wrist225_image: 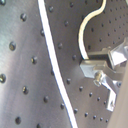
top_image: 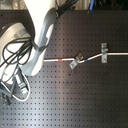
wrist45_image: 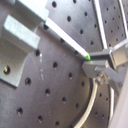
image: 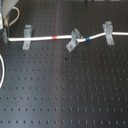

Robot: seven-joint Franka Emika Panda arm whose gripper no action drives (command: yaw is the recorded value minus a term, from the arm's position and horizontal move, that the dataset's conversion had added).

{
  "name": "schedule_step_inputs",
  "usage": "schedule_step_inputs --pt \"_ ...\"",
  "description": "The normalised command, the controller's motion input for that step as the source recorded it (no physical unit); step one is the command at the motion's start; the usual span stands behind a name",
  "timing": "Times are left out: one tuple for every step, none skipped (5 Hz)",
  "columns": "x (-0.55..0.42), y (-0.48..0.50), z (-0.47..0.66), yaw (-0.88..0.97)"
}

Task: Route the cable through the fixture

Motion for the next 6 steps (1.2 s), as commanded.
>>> schedule_step_inputs --pt "0.397 -0.163 -0.37 -0.13" --pt "0.363 -0.14 -0.53 -0.09" --pt "0.391 -0.192 -0.46 -0.13" --pt "0.36 -0.341 -0.34 -0.15" --pt "0.214 -0.354 -0.22 -0.01" --pt "-0.073 -0.288 -0.04 0.49"
